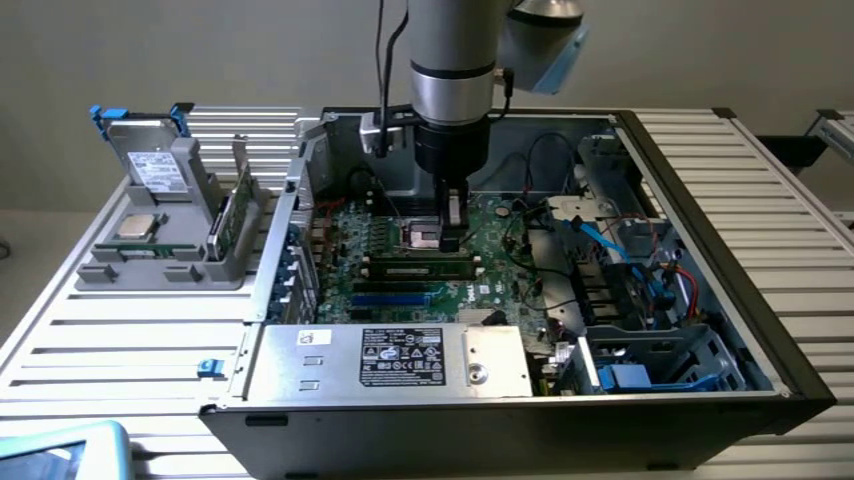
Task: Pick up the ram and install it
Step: 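Press down the ram until it locks into place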
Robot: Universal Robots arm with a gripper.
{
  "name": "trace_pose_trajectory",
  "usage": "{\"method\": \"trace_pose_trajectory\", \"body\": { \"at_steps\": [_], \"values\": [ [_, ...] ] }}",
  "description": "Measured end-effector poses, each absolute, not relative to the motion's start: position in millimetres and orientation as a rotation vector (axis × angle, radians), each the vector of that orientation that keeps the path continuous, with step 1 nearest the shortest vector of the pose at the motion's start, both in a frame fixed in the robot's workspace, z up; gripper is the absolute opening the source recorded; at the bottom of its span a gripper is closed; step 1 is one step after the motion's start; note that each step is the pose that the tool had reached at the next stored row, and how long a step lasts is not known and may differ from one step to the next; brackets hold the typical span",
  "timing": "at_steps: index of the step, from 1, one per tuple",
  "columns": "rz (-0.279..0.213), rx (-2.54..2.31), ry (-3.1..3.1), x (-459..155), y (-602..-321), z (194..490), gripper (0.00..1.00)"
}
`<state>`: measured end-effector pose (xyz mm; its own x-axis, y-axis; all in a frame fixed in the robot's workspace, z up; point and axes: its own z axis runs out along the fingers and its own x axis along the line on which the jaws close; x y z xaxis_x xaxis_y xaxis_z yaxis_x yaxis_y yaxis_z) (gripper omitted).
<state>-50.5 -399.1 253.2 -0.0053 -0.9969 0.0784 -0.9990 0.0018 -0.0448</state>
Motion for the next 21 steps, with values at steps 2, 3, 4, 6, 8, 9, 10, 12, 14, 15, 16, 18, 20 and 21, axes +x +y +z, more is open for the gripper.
{"method": "trace_pose_trajectory", "body": {
  "at_steps": [2, 3, 4, 6, 8, 9, 10, 12, 14, 15, 16, 18, 20, 21],
  "values": [
    [0.111, 2.189, -2.195, -45.4, -399.1, 252.6, 0.11],
    [0.099, 2.185, -2.19, -43.0, -399.2, 252.2, 0.11],
    [0.092, 2.182, -2.186, -41.6, -399.2, 251.5, 0.11],
    [0.09, 2.182, -2.187, -41.3, -400.4, 250.9, 0.11],
    [0.089, 2.183, -2.187, -41.3, -402.1, 250.8, 0.11],
    [0.088, 2.183, -2.188, -41.2, -403.0, 250.6, 0.11],
    [0.086, 2.185, -2.19, -41.2, -403.3, 250.0, 0.11],
    [0.079, 2.189, -2.194, -39.1, -404.1, 249.0, 0.11],
    [0.076, 2.194, -2.2, -37.0, -404.1, 248.0, 0.11],
    [0.077, 2.195, -2.201, -36.5, -404.1, 247.5, 0.11],
    [0.08, 2.197, -2.203, -36.3, -404.1, 246.9, 0.11],
    [0.09, 2.202, -2.209, -36.3, -404.1, 245.5, 0.11],
    [0.096, 2.204, -2.212, -36.4, -404.1, 243.0, 0.11],
    [0.097, 2.204, -2.212, -36.4, -404.1, 241.4, 0.11]
  ]
}}
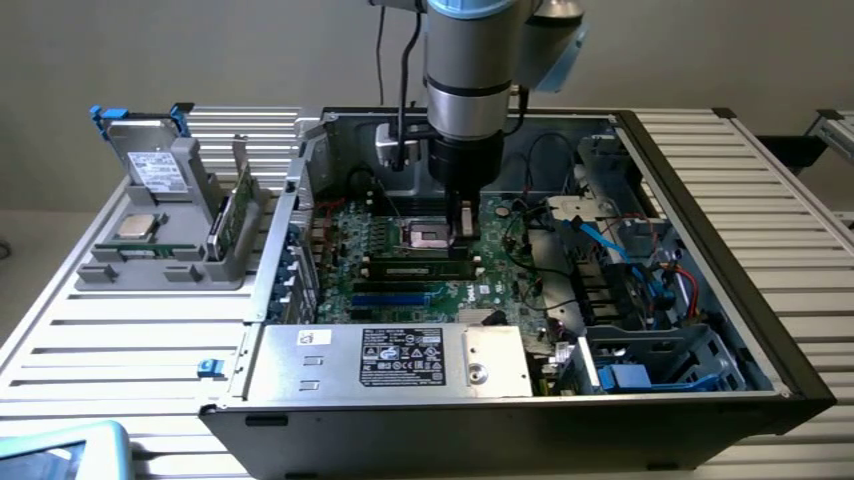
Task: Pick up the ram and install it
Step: 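Press down the ram until it locks into place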
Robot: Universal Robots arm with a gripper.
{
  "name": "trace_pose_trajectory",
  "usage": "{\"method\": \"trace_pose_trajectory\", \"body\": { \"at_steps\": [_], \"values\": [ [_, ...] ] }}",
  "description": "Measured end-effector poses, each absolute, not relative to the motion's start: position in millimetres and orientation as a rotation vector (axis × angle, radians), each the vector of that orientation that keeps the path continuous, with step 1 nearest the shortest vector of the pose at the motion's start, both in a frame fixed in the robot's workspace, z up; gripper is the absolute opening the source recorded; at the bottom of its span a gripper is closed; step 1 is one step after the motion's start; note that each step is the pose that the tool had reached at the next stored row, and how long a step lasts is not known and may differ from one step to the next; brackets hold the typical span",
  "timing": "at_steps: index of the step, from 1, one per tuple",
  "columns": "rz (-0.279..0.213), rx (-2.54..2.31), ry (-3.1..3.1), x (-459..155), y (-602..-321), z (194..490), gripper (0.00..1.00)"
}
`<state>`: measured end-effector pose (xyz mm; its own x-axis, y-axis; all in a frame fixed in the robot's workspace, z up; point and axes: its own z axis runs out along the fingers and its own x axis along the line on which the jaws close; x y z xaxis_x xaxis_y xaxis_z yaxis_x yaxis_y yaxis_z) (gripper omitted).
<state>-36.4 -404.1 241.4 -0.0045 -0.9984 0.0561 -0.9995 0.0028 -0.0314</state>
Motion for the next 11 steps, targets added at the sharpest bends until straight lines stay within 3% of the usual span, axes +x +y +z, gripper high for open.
{"method": "trace_pose_trajectory", "body": {
  "at_steps": [11],
  "values": [
    [0.097, 2.203, -2.213, -38.1, -401.6, 233.0, 0.11]
  ]
}}
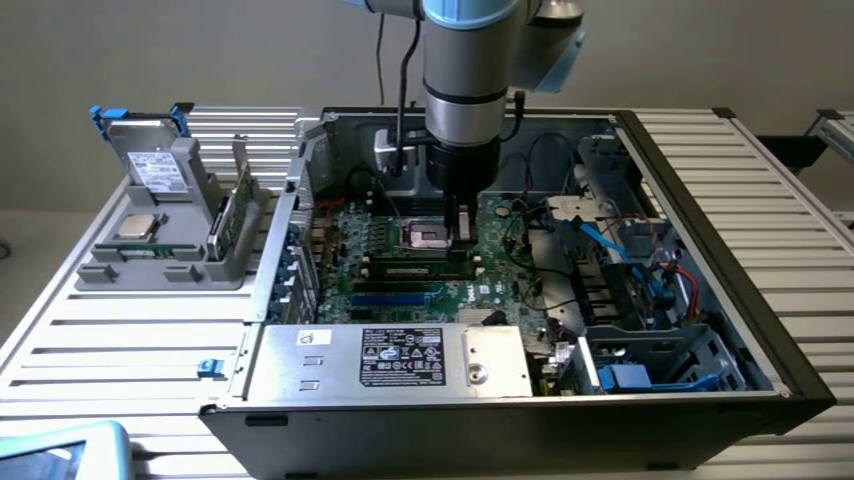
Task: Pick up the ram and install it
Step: 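Press down the ram until it locks into place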
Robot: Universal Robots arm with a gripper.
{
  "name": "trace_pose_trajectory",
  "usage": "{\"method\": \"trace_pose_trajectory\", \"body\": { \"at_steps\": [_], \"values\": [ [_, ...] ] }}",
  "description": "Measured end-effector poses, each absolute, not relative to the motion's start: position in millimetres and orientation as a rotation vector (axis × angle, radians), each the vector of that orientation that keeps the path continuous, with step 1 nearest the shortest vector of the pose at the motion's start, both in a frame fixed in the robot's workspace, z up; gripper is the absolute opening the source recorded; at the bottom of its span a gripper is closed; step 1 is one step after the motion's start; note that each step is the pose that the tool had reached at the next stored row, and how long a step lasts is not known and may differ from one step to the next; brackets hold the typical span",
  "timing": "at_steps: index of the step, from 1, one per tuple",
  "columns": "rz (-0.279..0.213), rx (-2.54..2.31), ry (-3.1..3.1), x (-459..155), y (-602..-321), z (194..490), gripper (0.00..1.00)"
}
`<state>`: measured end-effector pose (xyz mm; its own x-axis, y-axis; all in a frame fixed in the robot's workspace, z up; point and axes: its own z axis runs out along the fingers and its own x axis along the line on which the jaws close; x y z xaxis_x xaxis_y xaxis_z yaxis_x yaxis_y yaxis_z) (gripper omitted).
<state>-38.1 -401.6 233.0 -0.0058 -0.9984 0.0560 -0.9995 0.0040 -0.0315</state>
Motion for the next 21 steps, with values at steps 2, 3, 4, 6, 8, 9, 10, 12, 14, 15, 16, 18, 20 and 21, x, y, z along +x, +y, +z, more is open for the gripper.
{"method": "trace_pose_trajectory", "body": {
  "at_steps": [2, 3, 4, 6, 8, 9, 10, 12, 14, 15, 16, 18, 20, 21],
  "values": [
    [0.097, 2.202, -2.213, -38.2, -401.7, 233.0, 0.11],
    [0.097, 2.202, -2.213, -38.2, -402.2, 232.8, 0.11],
    [0.097, 2.203, -2.214, -38.2, -402.2, 232.5, 0.11],
    [0.097, 2.202, -2.214, -38.2, -402.3, 231.5, 0.11],
    [0.097, 2.203, -2.214, -38.2, -402.3, 229.9, 0.11],
    [0.097, 2.202, -2.213, -38.2, -402.4, 229.1, 0.11],
    [0.098, 2.202, -2.213, -38.2, -402.4, 228.4, 0.11],
    [0.097, 2.203, -2.213, -38.2, -402.3, 227.0, 0.11],
    [0.097, 2.202, -2.213, -38.2, -402.3, 226.5, 0.11],
    [0.097, 2.203, -2.213, -38.2, -402.3, 226.4, 0.11],
    [0.096, 2.203, -2.215, -38.5, -402.1, 229.5, 0.11],
    [0.096, 2.203, -2.214, -40.0, -402.5, 238.1, 0.11],
    [0.094, 2.203, -2.215, -43.7, -402.8, 242.0, 0.11],
    [0.094, 2.203, -2.215, -47.1, -402.8, 242.6, 0.11]
  ]
}}
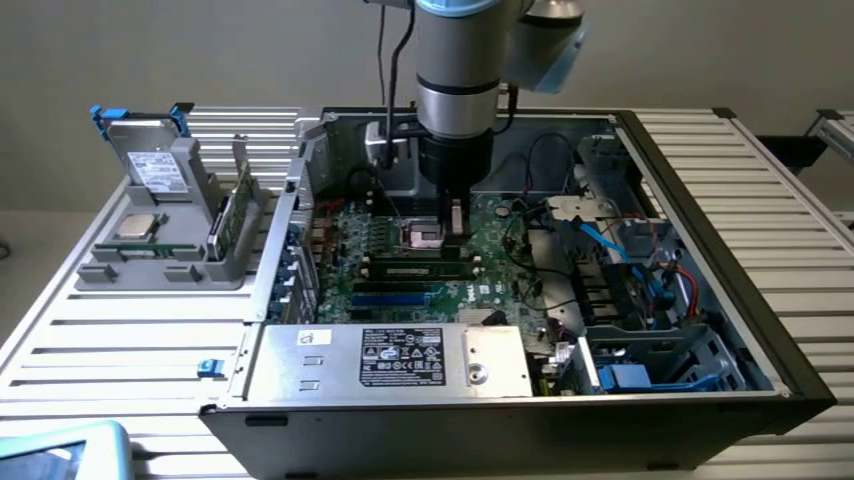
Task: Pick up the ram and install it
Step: 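Press down the ram until it locks into place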
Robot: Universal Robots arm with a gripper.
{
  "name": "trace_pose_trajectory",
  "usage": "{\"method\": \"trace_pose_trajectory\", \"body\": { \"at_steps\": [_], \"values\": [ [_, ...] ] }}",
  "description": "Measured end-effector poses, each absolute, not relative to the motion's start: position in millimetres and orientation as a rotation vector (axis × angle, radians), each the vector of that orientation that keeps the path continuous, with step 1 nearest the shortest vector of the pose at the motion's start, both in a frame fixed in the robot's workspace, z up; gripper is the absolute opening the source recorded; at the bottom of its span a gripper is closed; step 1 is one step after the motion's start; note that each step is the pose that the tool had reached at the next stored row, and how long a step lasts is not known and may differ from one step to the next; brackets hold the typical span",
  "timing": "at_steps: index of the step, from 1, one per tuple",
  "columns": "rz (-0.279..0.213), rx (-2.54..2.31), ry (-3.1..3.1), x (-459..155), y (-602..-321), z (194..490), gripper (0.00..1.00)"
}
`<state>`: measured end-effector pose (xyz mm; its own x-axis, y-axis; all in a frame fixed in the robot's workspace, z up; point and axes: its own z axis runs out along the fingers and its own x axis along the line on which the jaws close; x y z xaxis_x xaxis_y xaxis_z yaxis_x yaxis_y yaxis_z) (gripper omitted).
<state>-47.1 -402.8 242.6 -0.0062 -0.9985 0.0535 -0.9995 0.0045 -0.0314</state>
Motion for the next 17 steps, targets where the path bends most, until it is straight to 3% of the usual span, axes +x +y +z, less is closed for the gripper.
{"method": "trace_pose_trajectory", "body": {
  "at_steps": [17],
  "values": [
    [0.131, 2.218, -2.232, -89.2, -402.8, 232.3, 0.11]
  ]
}}
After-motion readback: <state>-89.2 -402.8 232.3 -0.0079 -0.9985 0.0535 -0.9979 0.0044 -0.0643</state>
